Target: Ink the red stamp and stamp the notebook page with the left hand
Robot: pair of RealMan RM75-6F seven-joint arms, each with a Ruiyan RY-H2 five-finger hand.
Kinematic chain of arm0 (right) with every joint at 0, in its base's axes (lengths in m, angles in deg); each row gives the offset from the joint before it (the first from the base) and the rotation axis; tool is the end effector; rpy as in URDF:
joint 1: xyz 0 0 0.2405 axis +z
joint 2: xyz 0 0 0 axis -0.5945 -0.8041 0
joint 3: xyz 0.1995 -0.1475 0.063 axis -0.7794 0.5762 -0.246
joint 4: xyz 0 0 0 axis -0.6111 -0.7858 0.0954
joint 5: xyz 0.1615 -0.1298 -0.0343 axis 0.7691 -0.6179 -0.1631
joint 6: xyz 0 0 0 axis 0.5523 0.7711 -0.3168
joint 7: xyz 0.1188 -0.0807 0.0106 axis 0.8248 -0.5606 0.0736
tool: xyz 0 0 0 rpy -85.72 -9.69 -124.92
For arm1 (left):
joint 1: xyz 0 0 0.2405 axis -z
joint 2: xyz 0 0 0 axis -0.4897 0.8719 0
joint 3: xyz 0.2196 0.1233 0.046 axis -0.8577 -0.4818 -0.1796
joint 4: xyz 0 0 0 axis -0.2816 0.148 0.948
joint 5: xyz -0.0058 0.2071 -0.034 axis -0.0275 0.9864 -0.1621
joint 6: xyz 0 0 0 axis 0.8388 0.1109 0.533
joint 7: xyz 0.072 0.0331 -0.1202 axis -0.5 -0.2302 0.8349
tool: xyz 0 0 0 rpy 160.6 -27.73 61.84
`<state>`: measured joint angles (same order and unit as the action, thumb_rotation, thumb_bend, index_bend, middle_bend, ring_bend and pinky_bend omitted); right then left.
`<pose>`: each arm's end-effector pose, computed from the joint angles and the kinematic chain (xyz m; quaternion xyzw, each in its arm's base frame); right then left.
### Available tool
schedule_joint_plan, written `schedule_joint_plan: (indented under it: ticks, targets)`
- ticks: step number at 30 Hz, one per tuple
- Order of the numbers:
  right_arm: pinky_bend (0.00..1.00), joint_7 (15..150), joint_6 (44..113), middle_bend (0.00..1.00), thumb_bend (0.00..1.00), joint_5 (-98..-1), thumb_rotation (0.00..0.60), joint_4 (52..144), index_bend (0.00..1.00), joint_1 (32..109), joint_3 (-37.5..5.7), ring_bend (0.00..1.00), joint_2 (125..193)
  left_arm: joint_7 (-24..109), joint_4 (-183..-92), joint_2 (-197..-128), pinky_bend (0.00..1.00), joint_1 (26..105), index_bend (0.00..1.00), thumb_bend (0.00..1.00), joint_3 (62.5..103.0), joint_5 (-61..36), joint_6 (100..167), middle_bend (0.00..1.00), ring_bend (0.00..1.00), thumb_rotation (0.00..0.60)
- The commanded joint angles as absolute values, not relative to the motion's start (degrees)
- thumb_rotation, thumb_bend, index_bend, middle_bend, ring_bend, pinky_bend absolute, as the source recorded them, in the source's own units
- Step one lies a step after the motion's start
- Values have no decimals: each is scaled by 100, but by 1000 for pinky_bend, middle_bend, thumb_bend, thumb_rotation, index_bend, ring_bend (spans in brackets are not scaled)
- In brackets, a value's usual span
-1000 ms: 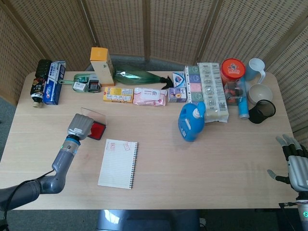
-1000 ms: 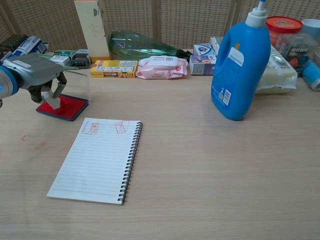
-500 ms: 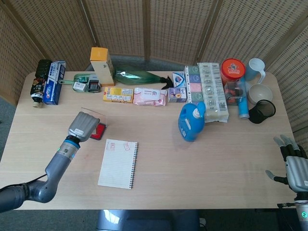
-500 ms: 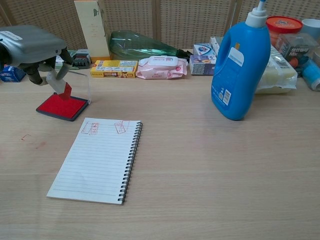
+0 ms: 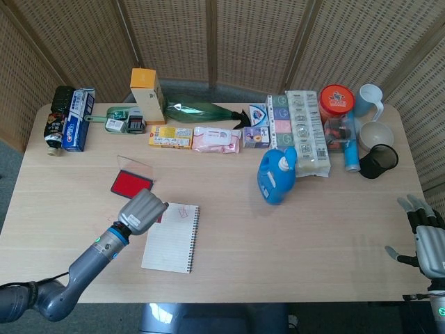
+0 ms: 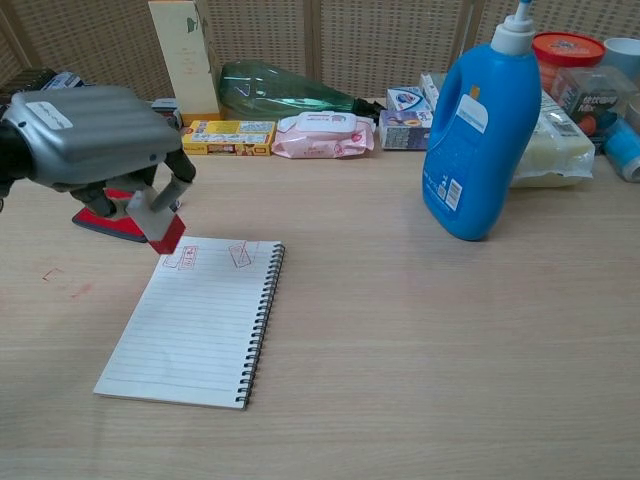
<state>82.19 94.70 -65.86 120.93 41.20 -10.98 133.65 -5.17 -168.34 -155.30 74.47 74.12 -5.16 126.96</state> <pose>-0.3183 -0.1875 0.1874 0.5643 -0.4240 0.3601 0.6101 -0.1319 0.2894 0.0164 -0.8667 -0.1350 -0.2506 0.4096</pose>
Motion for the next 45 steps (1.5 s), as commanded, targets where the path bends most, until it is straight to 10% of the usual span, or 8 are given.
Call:
schedule_joint_plan:
  ticks: [1, 45]
  targets:
    - [86, 8234, 9460, 34, 3, -6580, 600, 12085, 72, 4122, -1100, 17, 13359, -619, -17140, -15579, 1000, 7456, 643, 373, 7235, -335, 12609, 1000, 1000, 600]
    - [86, 8412, 9457, 35, 4, -6615, 600, 12183, 72, 4098, -1085, 17, 13236, -2552, -17258, -16789, 1000, 7497, 644, 374, 6675, -868, 12813, 1000, 1000, 600]
